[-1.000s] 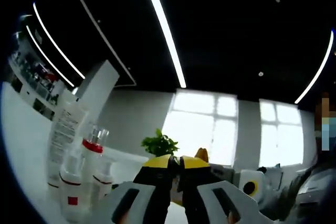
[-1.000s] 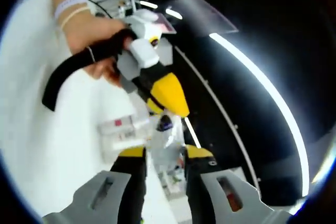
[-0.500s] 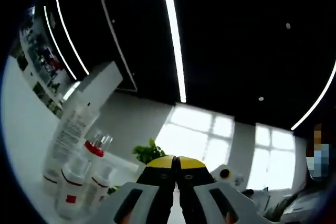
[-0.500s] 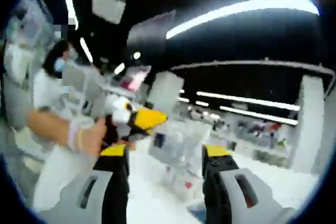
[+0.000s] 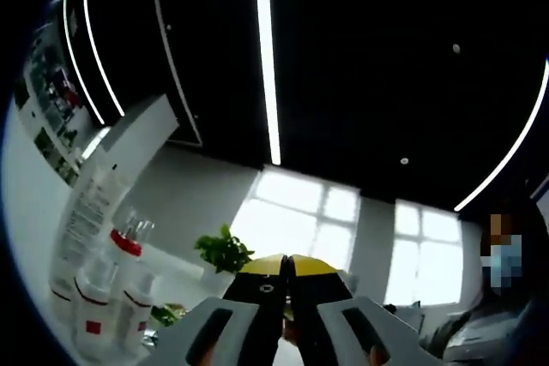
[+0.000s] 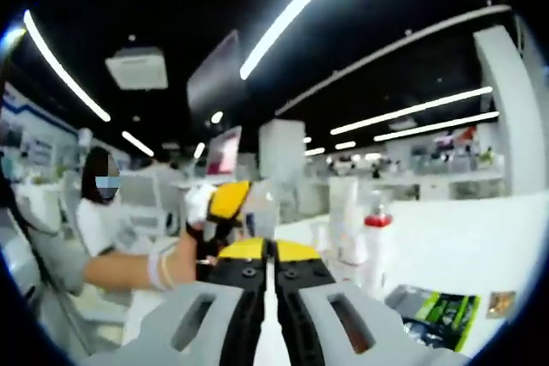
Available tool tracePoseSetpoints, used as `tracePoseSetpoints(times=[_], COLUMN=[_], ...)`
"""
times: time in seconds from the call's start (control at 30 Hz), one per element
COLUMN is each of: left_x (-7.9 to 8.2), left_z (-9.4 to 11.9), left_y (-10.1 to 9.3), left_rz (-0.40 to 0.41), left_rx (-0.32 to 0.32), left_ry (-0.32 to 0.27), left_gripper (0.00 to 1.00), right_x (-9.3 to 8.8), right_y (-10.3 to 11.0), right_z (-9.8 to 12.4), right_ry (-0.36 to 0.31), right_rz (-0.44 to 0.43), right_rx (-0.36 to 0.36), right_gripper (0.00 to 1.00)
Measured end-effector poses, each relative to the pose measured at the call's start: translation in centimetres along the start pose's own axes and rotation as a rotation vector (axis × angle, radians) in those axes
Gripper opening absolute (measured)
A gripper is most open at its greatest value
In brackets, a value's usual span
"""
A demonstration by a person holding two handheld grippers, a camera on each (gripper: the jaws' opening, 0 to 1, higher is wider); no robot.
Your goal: Arrange the skincare products in the storage area until every visible bottle or jar stands upright without overlapping.
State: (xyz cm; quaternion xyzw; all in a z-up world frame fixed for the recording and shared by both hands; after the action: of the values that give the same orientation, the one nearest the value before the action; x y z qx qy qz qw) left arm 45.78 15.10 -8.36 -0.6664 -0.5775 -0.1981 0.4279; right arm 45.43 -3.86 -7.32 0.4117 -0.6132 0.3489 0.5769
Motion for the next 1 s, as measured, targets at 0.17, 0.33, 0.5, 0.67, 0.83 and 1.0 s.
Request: tracePoseSetpoints(times=[0.17, 0.33, 0.5, 0.67, 0.83, 1.0], left_x=[-0.1, -0.7, -2.2, -3.0, -3.5, -3.3], left_z=[0.0, -0.5, -0.9, -1.1, -1.2, -1.1], left_y=[0.6, 1.4, 1.6, 1.7, 1.7, 1.8], left_rz=[-0.056, -0.001, -0.045, -0.057, -0.099, -0.081], left_rx=[0.038, 0.055, 0.074, 0.065, 0.067, 0.065], left_ry=[0.017, 0.012, 0.122, 0.208, 0.266, 0.256], left_gripper=[0.15, 0.52, 0.44, 0.20, 0.04, 0.09], right_x=[0.9, 1.9, 1.9, 1.4, 1.1, 0.9], right_y=[-1.1, -1.9, -2.2, -2.4, -2.5, -2.5], right_z=[0.6, 1.4, 1.7, 1.3, 1.1, 1.1], right_ry=[-0.035, -0.122, -0.146, -0.105, -0.069, -0.067], right_rz=[-0.118, -0.169, -0.311, -0.341, -0.346, -0.365], right_rx=[0.024, 0.022, 0.094, 0.091, 0.067, 0.074], right_gripper=[0.00, 0.00, 0.00, 0.00, 0.00, 0.00])
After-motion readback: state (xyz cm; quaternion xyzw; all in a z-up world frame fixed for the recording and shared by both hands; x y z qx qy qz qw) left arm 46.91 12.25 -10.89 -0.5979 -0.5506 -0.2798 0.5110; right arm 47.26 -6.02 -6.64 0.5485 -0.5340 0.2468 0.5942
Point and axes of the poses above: the point that each gripper's makers call its tool centre point, and the gripper's own axes: z roughly backward along the fingers, y roughly to its left, x roughly out of its top, the point moved 9 cm from there along z, roughly backward along the fingers, and after that the axes turned 3 degrees about -x, right-handed, at the moved point
